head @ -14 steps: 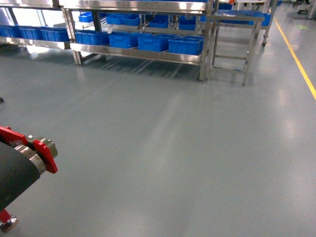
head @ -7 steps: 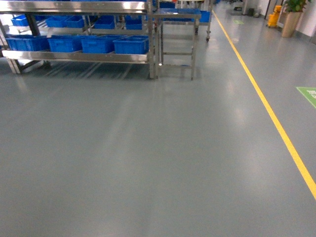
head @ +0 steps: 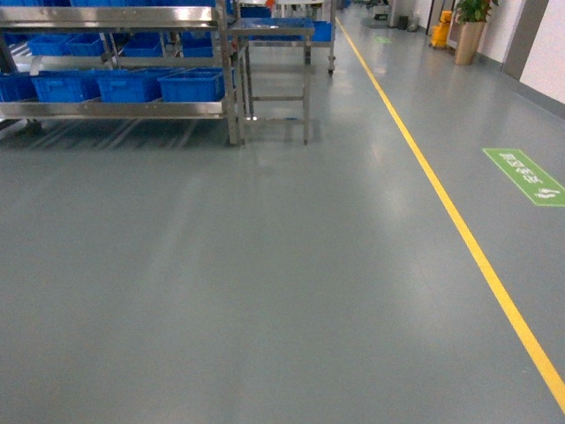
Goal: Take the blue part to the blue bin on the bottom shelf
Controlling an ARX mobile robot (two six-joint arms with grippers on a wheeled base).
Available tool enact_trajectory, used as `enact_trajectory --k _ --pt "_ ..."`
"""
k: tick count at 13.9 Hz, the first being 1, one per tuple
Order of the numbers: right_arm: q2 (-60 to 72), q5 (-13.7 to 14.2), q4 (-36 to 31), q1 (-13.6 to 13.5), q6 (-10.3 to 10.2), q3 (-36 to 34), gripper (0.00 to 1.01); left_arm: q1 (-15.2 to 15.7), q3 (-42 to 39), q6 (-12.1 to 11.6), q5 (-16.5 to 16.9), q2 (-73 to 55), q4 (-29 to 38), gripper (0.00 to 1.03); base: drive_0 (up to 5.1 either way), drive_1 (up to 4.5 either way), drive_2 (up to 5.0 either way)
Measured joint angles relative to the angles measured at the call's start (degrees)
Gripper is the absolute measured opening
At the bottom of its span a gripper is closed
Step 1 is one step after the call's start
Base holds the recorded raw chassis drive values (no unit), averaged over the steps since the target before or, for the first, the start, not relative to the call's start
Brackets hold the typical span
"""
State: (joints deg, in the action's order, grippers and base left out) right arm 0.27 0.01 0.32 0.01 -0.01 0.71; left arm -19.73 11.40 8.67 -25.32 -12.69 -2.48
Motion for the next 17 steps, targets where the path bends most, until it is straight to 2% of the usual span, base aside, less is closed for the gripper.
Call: enact_trajectory --k 17 --pt "0.0 0.0 0.0 0.0 0.0 0.0 0.98 0.0 -0.1 0.0 0.1 -0.3 -0.2 0.43 0.0 4.3 -4.3"
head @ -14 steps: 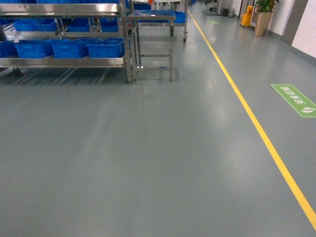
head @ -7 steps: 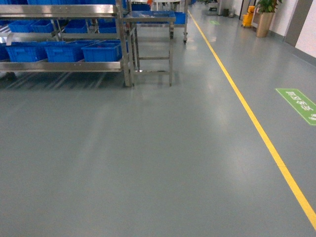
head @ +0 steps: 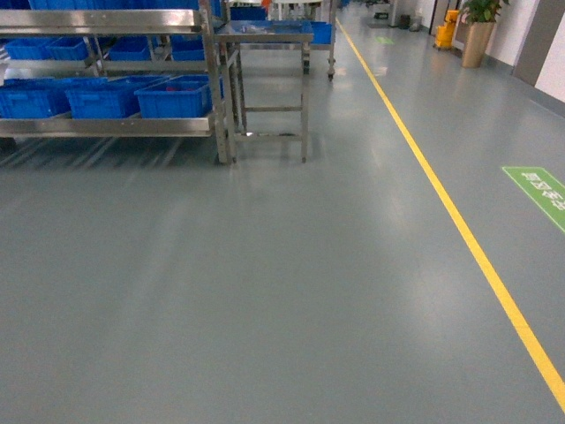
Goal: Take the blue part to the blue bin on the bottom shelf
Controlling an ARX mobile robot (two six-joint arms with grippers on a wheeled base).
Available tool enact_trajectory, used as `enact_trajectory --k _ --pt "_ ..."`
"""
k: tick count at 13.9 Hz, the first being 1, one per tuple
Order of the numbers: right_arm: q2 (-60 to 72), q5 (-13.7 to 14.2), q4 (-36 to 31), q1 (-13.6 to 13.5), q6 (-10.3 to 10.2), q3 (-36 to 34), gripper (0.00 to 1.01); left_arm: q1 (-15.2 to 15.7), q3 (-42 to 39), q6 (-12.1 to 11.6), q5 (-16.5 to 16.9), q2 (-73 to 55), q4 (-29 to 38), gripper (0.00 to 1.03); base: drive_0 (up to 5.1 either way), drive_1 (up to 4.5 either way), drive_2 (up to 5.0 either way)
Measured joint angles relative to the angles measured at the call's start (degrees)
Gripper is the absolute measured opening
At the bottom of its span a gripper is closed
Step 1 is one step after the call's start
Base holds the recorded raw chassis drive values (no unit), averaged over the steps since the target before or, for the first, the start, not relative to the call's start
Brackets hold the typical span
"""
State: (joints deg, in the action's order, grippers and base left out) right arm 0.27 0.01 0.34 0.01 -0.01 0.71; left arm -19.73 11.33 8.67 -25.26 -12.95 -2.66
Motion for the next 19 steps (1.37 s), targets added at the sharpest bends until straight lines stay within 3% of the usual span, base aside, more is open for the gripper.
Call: enact_trajectory --k 19 --pt "0.0 0.0 -0.1 0.0 0.0 0.0 0.98 0.0 0.0 0.0 0.0 0.0 0.1 0.43 0.0 4.34 -4.3"
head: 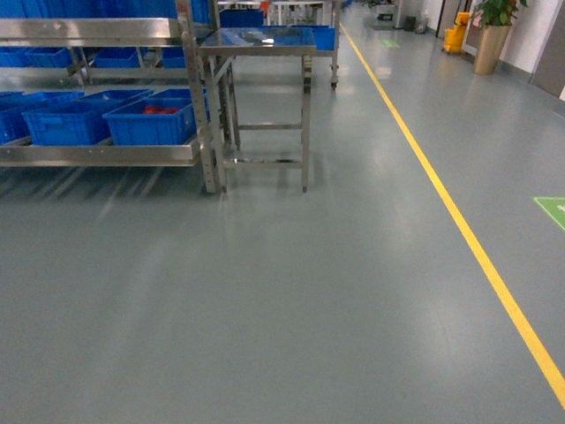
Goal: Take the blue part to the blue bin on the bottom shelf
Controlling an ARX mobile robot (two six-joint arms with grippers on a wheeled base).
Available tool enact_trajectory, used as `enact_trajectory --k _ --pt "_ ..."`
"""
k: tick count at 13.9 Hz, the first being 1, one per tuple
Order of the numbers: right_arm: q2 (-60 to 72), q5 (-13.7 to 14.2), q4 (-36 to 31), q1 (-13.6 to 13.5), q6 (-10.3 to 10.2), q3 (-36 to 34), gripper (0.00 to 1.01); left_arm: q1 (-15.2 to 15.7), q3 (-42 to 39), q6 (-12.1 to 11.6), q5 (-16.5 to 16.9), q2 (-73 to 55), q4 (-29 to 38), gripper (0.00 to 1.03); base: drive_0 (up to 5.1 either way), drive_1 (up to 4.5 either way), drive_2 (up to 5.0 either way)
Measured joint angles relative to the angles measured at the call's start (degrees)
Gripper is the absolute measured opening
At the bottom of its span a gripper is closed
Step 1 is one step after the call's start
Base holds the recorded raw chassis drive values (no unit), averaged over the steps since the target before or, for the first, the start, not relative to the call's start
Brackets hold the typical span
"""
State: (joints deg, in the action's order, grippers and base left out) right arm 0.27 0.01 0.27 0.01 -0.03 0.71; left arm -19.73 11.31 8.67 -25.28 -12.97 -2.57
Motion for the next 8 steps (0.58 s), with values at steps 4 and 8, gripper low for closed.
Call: enact_trajectory --k 4,8 --pt "0.0 0.0 -0.1 0.0 0.0 0.0 0.98 0.0 0.0 0.0 0.0 0.0 0.2 0.43 0.0 4.3 -4.3" --pt "0.0 0.0 -0.3 0.0 0.0 0.0 0.98 0.0 0.0 0.0 0.0 -0.1 -0.1 0.43 0.0 4.28 -4.4"
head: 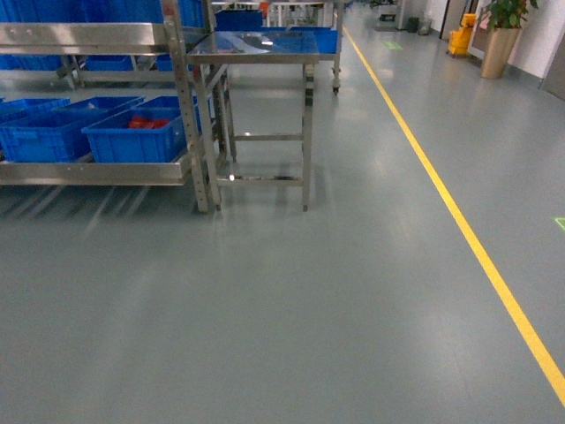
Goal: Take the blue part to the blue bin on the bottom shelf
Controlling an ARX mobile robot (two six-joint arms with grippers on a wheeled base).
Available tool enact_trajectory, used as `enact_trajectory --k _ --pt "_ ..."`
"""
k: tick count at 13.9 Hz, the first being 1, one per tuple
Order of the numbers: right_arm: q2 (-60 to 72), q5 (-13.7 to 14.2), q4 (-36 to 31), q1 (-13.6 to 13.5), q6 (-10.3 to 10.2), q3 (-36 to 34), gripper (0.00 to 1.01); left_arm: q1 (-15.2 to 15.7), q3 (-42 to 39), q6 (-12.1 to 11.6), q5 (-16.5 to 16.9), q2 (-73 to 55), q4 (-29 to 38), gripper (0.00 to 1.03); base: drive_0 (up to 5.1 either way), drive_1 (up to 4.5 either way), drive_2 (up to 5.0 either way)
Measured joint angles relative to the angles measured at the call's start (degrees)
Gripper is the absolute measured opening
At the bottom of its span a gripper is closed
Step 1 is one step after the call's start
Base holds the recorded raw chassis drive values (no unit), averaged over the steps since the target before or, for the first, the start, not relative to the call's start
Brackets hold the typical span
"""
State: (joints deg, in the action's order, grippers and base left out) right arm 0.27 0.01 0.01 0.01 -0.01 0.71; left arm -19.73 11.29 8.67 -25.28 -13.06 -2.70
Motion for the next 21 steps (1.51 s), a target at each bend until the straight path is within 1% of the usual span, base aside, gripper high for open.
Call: enact_trajectory --k 21 --pt "0.0 0.0 0.4 0.0 0.0 0.0 0.98 0.0 0.0 0.0 0.0 0.1 0.2 0.43 0.0 4.3 -4.3"
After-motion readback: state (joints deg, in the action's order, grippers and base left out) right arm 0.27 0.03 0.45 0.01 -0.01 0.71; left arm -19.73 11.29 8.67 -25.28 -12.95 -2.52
